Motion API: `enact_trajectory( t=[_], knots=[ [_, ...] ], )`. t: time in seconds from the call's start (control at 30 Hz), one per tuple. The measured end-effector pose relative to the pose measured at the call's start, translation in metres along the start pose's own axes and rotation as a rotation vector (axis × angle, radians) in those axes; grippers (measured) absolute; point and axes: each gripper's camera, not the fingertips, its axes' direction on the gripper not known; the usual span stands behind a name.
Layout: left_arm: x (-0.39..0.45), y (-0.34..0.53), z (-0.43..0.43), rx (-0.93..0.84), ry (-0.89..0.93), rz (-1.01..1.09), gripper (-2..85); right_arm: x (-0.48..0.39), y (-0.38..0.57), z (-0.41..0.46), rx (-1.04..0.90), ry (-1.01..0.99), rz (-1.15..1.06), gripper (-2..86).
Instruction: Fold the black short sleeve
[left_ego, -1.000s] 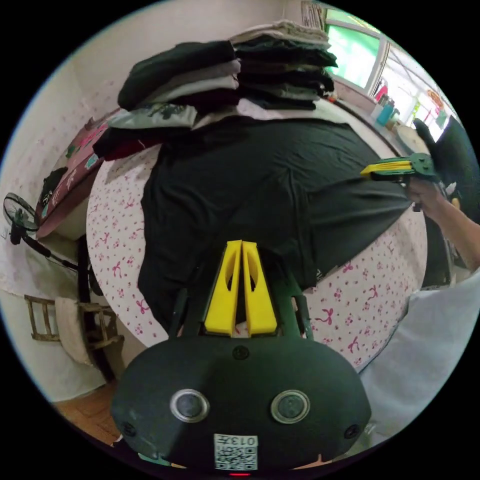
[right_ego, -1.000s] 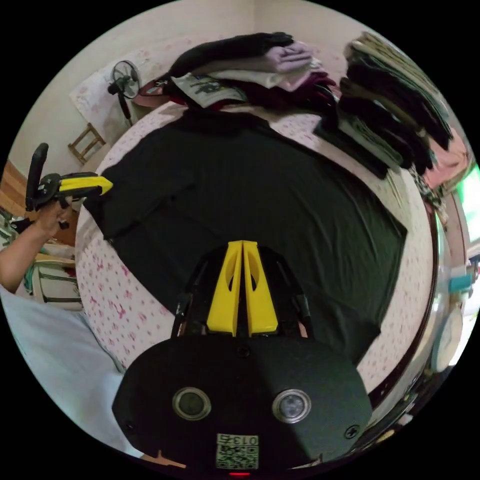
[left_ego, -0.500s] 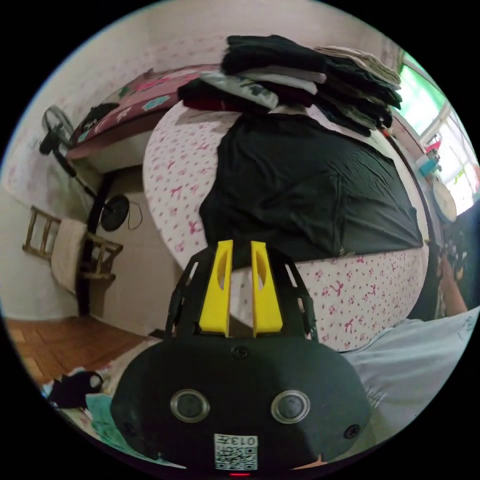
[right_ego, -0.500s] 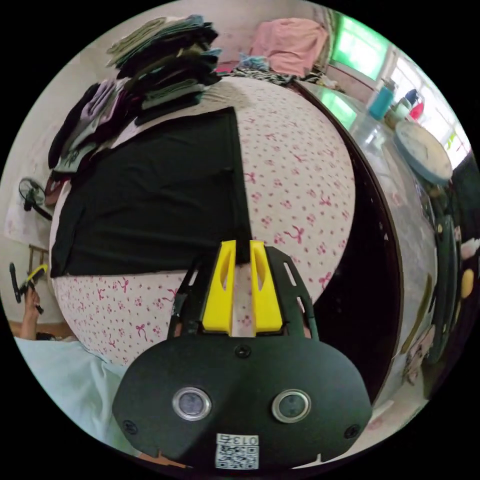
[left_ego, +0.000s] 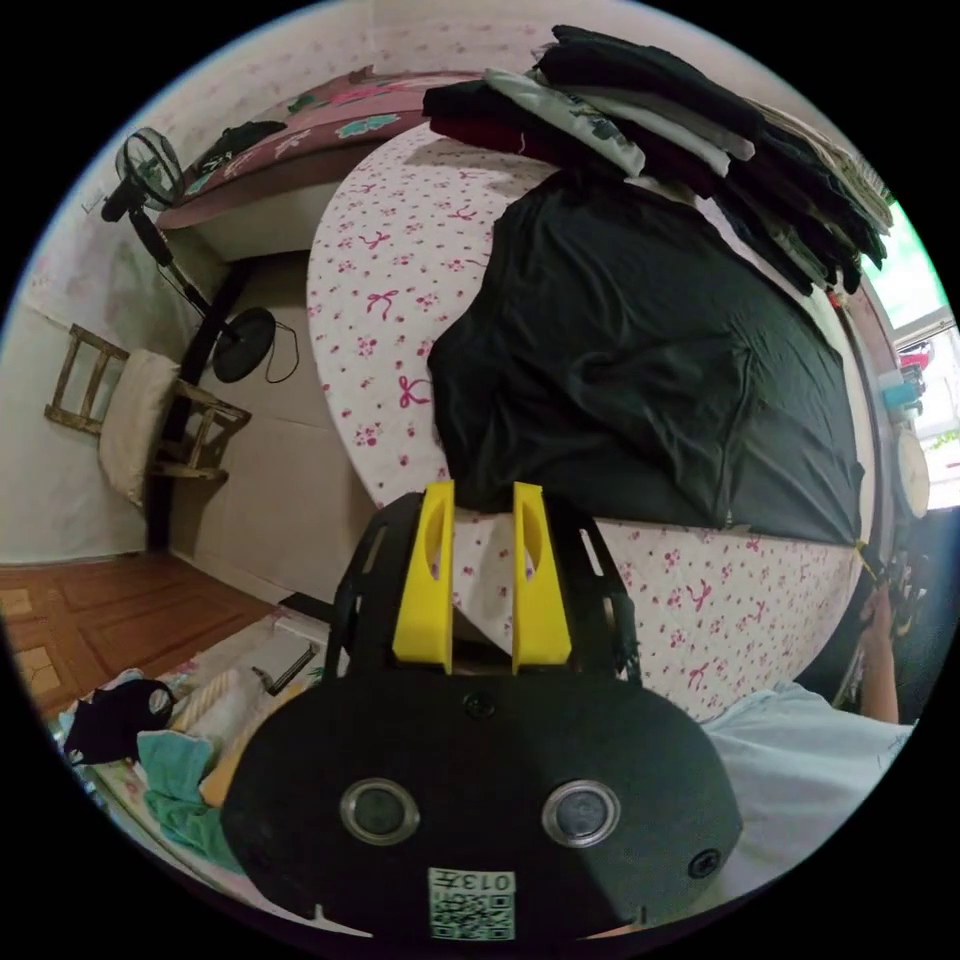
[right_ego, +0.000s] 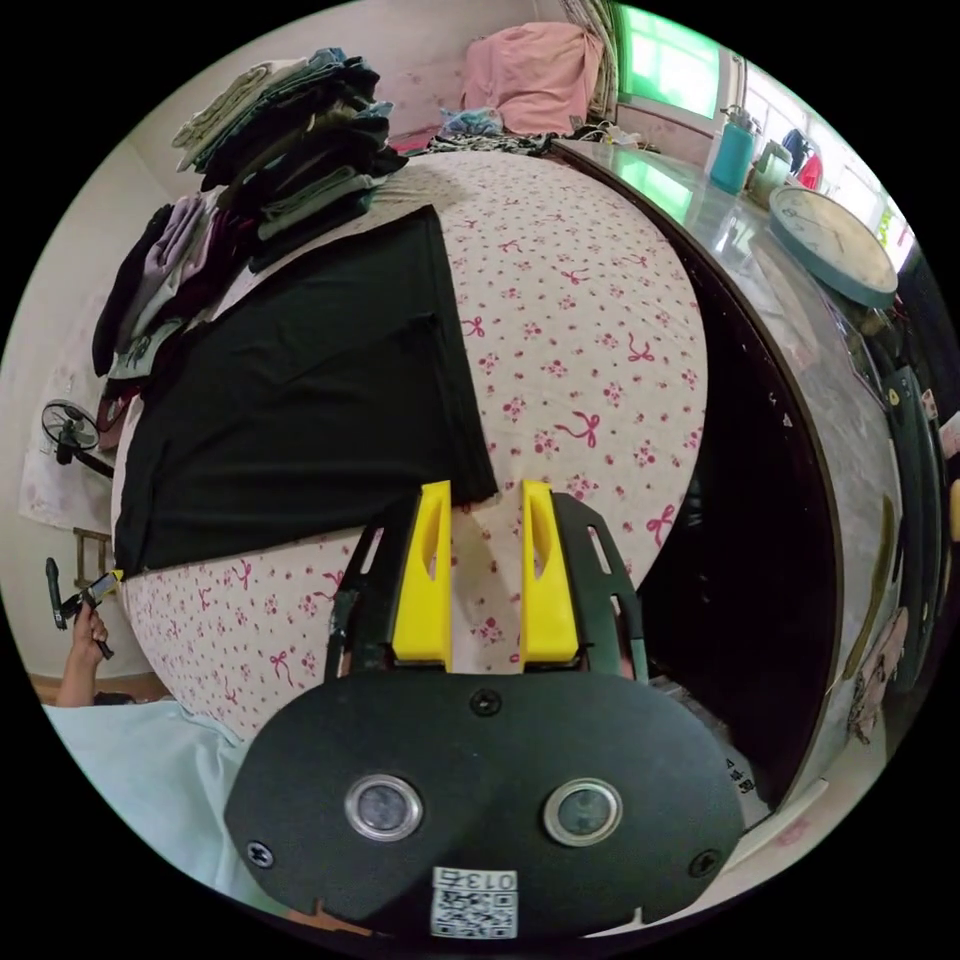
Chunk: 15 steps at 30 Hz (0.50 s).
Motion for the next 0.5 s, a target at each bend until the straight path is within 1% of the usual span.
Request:
enact_trajectory(
  t=[0.03, 0.07, 0.13, 0.17, 0.23, 0.37, 0.5],
  knots=[
    [0.005, -0.004, 0.000, -0.008, -0.012, 0.033, 6.6, -0.001, 0.000, 0.000, -0.006, 0.019, -0.013, 9.0],
    [0.009, -0.007, 0.001, -0.014, 0.015, 0.064, 5.4, -0.003, -0.001, -0.001, -0.013, 0.052, -0.052, 7.3],
    [0.014, -0.011, 0.001, -0.021, -0.016, 0.090, 4.7, -0.005, -0.001, -0.003, -0.019, 0.029, -0.112, 5.4],
    [0.015, -0.013, 0.001, -0.023, -0.020, 0.092, 4.5, -0.004, -0.002, -0.005, -0.013, 0.065, -0.116, 4.8],
    [0.013, -0.015, 0.001, -0.025, -0.007, 0.077, 4.5, 0.003, -0.003, -0.007, -0.014, 0.057, -0.100, 4.8],
    [0.009, -0.020, 0.002, -0.024, 0.043, 0.048, 4.9, 0.031, -0.004, -0.014, -0.017, -0.045, -0.032, 5.6],
    [0.021, -0.034, 0.003, -0.062, 0.010, 0.105, 2.5, 0.041, -0.013, -0.018, -0.034, -0.071, -0.031, 3.7]
  ],
)
